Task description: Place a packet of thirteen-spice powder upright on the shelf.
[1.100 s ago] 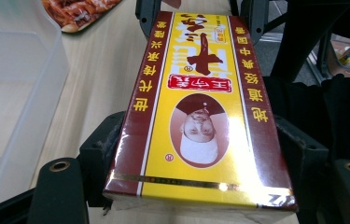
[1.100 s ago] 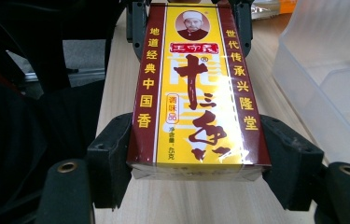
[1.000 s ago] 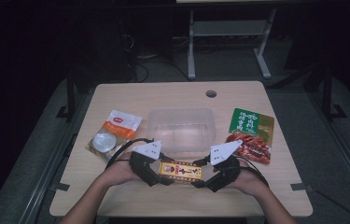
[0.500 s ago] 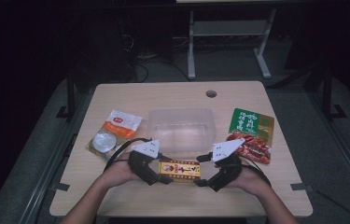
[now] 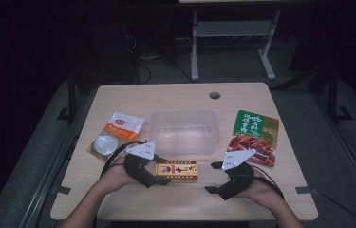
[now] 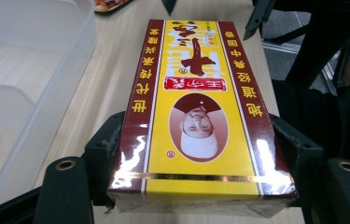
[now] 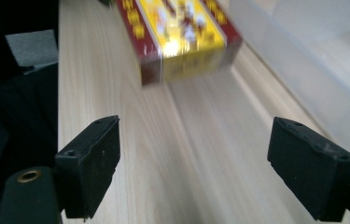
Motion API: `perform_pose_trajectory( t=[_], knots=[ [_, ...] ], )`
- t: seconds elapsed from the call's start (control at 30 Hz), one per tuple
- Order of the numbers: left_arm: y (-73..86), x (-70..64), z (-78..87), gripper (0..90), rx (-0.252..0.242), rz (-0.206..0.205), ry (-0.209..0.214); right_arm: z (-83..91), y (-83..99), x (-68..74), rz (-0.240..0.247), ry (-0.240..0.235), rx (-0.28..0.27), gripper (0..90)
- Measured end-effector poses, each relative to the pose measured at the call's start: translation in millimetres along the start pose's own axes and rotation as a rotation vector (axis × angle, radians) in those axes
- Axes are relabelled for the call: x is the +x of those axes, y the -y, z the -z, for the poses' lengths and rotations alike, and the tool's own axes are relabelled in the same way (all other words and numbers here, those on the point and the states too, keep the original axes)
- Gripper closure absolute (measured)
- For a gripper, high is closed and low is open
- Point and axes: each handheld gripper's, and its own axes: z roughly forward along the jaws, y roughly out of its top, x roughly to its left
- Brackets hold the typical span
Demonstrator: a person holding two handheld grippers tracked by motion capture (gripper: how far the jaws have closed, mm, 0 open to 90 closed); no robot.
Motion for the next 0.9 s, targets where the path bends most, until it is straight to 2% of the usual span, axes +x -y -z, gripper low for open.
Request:
perform_pose_trajectory(
  t=[0.13,0.23,0.3,0.4,0.6,0.7,0.9],
  knots=[
    [0.3,3.1,5.9,31.4,-0.003,0.004,-0.016,2.5,12.1,4.8,-0.053,0.094,0.015,15.8],
    [0.0,4.7,9.8,31.3,-0.021,0.017,-0.028,4.1,19.9,7.5,-0.104,0.144,0.014,15.8],
    [0.0,7.0,11.7,31.3,-0.022,0.022,-0.028,3.0,24.6,9.7,-0.123,0.147,0.008,15.7],
    [-2.3,10.5,14.2,31.3,-0.016,0.021,-0.042,-3.0,25.1,10.3,-0.098,0.151,0.042,15.7],
    [-9.3,16.4,17.7,31.3,-0.027,0.027,-0.057,-13.4,21.9,10.5,-0.092,0.127,0.065,15.7],
    [-13.5,20.3,17.8,31.4,-0.015,0.018,-0.06,-17.9,22.2,10.4,-0.087,0.12,0.081,15.0],
    [-23.1,30.2,20.2,31.3,-0.016,0.02,-0.08,-18.3,21.4,11.5,-0.09,0.118,0.078,14.8]
  ],
)
